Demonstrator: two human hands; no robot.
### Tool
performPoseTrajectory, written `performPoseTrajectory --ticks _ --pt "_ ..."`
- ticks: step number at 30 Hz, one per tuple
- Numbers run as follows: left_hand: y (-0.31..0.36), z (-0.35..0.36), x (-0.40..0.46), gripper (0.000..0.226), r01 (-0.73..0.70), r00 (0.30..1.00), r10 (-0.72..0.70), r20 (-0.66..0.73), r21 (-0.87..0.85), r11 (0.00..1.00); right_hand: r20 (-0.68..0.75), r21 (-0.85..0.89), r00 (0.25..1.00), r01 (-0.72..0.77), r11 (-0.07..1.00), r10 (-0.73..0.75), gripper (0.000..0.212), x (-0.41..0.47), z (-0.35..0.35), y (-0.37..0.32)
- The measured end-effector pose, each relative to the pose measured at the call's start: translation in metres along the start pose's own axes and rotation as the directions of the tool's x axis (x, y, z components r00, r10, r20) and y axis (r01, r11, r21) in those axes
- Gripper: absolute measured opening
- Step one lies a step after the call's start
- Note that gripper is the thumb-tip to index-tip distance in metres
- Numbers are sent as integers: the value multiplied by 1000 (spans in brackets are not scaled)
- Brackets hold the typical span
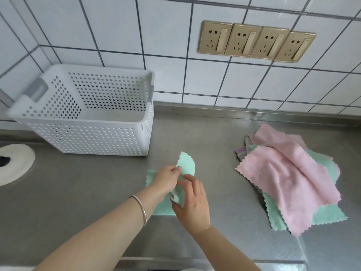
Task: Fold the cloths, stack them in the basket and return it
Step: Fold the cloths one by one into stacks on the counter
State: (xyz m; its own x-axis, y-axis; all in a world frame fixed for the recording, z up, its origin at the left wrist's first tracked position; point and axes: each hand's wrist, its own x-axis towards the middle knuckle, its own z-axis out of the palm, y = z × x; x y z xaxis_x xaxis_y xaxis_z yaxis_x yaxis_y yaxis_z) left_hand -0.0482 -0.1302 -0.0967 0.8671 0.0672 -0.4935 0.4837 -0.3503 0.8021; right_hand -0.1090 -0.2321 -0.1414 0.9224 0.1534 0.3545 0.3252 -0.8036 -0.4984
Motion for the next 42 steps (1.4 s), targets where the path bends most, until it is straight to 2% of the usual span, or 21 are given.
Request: performPoseTrajectory --ticks 2,4,8,12,16,23,24,26,28,29,30,31,33,35,36,38,42 --pt "-15 -14 -1 38 -8 998 12 -61 73 997 101 -69 994 -21 997 28 79 -8 10 5" --pt "-32 -27 3 40 -4 994 16 -108 110 994 222 -162 974 -15 987 51 97 -13 17 9" --pt "-61 -41 9 35 65 980 -44 -194 100 993 321 -272 947 72 960 20 109 -18 32 16" --pt "-77 -39 8 45 134 960 -100 -261 113 985 389 -299 920 75 951 50 138 -22 42 19" --pt "-88 -39 11 41 163 954 -112 -277 170 972 415 -320 907 71 945 73 145 -26 46 17" --pt "-97 -39 22 23 160 955 -95 -283 217 963 389 -362 919 91 928 62 138 -27 51 22" --pt "-97 -40 23 21 162 952 -88 -294 241 957 408 -355 911 102 929 56 129 -27 50 23" --pt "-97 -37 23 24 178 939 -83 -334 263 948 447 -346 894 140 928 32 97 -28 47 23" --pt "-99 -35 23 28 165 916 -61 -395 233 958 472 -339 881 176 924 6 76 -28 43 21" --pt "-99 -35 21 32 129 899 -9 -437 245 961 484 -336 875 192 922 -6 71 -27 39 18" --pt "-102 -34 18 39 71 876 97 -473 325 943 487 -338 873 206 918 -16 67 -25 36 15" --pt "-105 -32 15 44 2 848 246 -469 467 884 479 -345 877 207 915 -18 62 -21 34 14" --pt "-115 -26 4 50 -133 829 473 -298 717 685 462 -355 887 173 919 11 57 -18 37 16" --pt "-132 -14 -7 54 -261 848 527 -56 821 508 469 -360 880 115 926 73 58 -20 41 22" --pt "-140 -9 -10 56 -277 866 500 5 838 471 477 -361 873 95 928 97 59 -21 44 25" --pt "-153 -5 -7 63 -251 901 433 40 861 442 502 -362 853 56 931 144 67 -24 50 28" --pt "-147 -5 15 61 -245 902 428 51 878 412 494 -382 848 14 924 191 68 -13 56 37"
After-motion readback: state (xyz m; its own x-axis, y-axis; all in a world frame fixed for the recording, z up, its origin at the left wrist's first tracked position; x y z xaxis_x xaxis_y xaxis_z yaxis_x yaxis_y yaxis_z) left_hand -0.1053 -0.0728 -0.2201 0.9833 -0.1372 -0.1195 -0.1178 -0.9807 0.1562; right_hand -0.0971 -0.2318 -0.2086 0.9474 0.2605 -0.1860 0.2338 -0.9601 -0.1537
